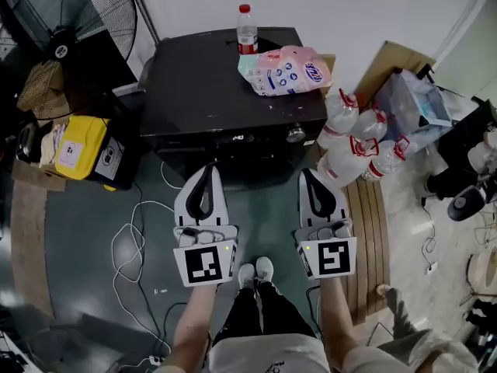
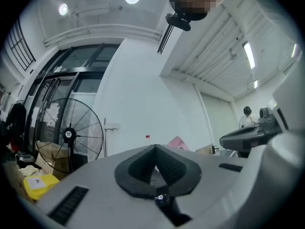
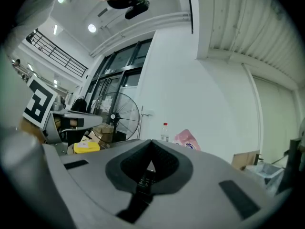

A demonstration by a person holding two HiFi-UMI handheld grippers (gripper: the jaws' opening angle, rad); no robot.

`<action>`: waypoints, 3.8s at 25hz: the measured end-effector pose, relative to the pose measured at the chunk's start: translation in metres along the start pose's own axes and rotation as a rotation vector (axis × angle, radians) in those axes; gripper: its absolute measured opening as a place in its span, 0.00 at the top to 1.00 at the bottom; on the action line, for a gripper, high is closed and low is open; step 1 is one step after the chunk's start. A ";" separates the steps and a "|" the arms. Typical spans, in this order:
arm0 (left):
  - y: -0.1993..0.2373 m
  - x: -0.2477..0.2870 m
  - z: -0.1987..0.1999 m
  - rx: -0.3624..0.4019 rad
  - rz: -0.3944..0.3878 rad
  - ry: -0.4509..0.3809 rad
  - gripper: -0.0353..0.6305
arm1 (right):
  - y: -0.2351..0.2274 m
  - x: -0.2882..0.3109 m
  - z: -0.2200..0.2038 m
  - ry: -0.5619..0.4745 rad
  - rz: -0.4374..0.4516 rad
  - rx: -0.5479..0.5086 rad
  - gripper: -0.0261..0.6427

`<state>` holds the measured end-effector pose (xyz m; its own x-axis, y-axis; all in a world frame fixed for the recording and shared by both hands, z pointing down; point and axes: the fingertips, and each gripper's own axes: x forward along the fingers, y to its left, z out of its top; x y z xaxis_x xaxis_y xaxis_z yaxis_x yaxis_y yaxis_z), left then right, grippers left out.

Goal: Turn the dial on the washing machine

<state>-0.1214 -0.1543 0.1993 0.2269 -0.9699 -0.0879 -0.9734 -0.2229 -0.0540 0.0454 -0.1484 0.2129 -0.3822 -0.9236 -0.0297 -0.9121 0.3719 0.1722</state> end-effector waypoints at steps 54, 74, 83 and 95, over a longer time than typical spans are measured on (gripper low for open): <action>-0.017 0.091 -0.232 -0.033 0.017 0.105 0.95 | -0.079 0.145 -0.256 0.197 -0.073 0.043 0.57; -0.014 0.090 -0.238 -0.054 0.025 0.115 0.95 | -0.089 0.142 -0.261 0.132 -0.092 0.513 0.57; -0.009 0.089 -0.236 -0.056 0.025 0.113 0.95 | -0.092 0.141 -0.263 0.093 -0.093 0.698 0.57; -0.008 0.090 -0.238 -0.060 0.026 0.117 0.95 | -0.094 0.143 -0.266 0.005 -0.045 1.050 0.57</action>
<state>-0.1015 -0.2630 0.4288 0.1995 -0.9795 0.0286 -0.9799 -0.1994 0.0069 0.1160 -0.3405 0.4541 -0.3463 -0.9381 -0.0107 -0.5966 0.2291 -0.7691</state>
